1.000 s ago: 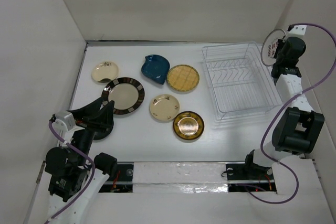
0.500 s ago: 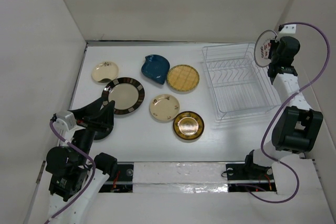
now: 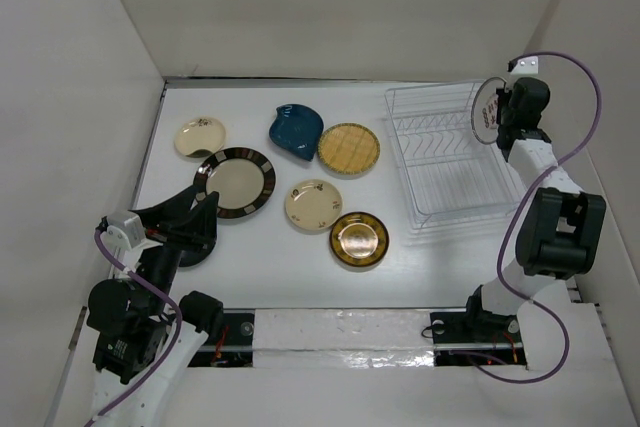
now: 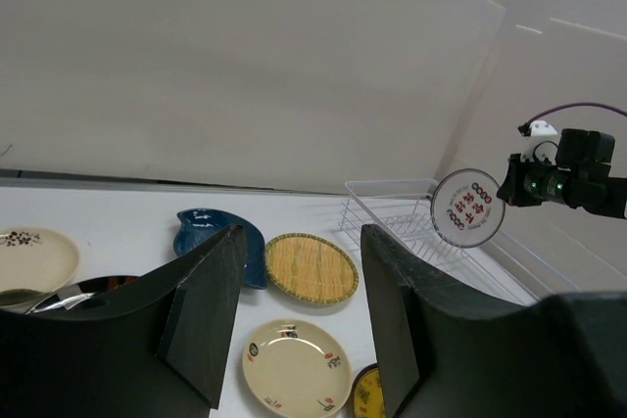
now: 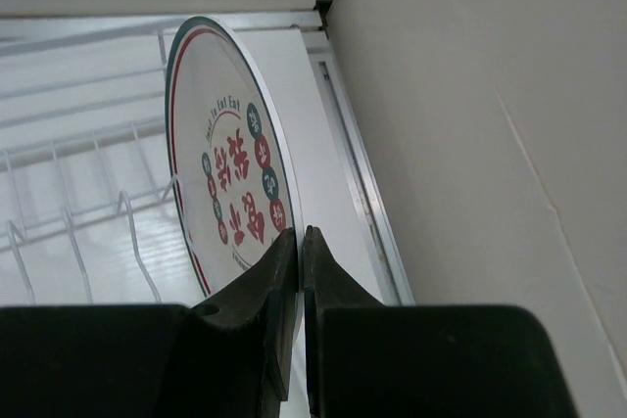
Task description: Load the plates into the dish rack
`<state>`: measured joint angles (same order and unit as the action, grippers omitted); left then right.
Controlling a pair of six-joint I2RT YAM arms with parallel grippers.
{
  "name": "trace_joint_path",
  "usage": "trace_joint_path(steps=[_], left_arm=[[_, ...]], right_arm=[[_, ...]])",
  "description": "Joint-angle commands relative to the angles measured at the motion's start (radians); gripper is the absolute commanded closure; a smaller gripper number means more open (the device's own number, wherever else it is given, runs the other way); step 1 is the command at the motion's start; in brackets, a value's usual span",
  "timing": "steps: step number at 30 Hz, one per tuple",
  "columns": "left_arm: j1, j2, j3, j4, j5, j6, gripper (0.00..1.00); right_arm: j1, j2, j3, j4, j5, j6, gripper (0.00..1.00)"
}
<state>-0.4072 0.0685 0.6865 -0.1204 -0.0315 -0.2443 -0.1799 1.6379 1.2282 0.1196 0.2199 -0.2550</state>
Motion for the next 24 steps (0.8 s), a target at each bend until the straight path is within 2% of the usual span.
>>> trace_joint_path(steps=[1, 3, 4, 6, 7, 10, 12, 15, 17, 18, 19, 20, 21, 22, 24], left_arm=[[-0.008, -0.004, -0.002, 0.045, -0.002, 0.003, 0.53], [-0.008, -0.006, -0.002, 0.045, -0.002, 0.000, 0.53], [-0.008, -0.006, -0.002, 0.047, -0.002, 0.000, 0.53], [-0.008, -0.004, -0.004, 0.045, -0.001, 0.000, 0.53], [-0.008, -0.004, -0.002, 0.045, -0.001, 0.002, 0.53], [-0.008, 0.001, -0.004, 0.045, -0.001, 0.002, 0.53], [-0.008, 0.005, -0.004, 0.045, -0.002, 0.002, 0.53], [-0.008, 0.011, -0.002, 0.044, -0.004, 0.000, 0.53], [-0.008, 0.016, -0.002, 0.039, -0.010, 0.000, 0.53], [-0.008, 0.020, -0.002, 0.038, -0.013, 0.000, 0.53], [-0.008, 0.027, -0.002, 0.036, -0.013, 0.002, 0.55], [-0.008, 0.033, -0.001, 0.034, -0.019, 0.002, 0.56], [-0.008, 0.037, 0.001, 0.034, -0.019, 0.000, 0.59], [-0.008, 0.048, 0.001, 0.031, -0.024, 0.000, 0.64], [-0.008, 0.057, 0.002, 0.027, -0.038, -0.001, 0.72]], right_arm=[[0.026, 0.000, -0.019, 0.087, 0.047, -0.033, 1.00], [0.039, 0.000, -0.041, 0.100, 0.076, -0.038, 1.00], [0.049, -0.001, -0.047, 0.107, 0.087, -0.035, 0.94], [0.060, -0.012, -0.065, 0.133, 0.117, -0.018, 0.81], [0.060, -0.016, -0.068, 0.141, 0.124, -0.007, 0.65], [0.060, -0.047, -0.065, 0.166, 0.131, 0.054, 0.44], [0.088, -0.084, -0.049, 0.178, 0.144, 0.114, 0.38], [0.167, -0.134, -0.030, 0.181, 0.188, 0.195, 0.37], [0.230, -0.196, -0.021, 0.160, 0.156, 0.256, 0.42], [0.271, -0.214, -0.019, 0.149, 0.133, 0.290, 0.51], [0.374, -0.233, -0.022, 0.125, 0.121, 0.302, 0.75], [0.432, -0.259, -0.025, 0.111, 0.099, 0.339, 0.85], [0.491, -0.266, -0.026, 0.095, 0.081, 0.352, 0.92], [0.614, -0.266, -0.027, 0.077, 0.073, 0.365, 1.00], [0.732, -0.238, -0.019, 0.026, 0.044, 0.401, 1.00]])
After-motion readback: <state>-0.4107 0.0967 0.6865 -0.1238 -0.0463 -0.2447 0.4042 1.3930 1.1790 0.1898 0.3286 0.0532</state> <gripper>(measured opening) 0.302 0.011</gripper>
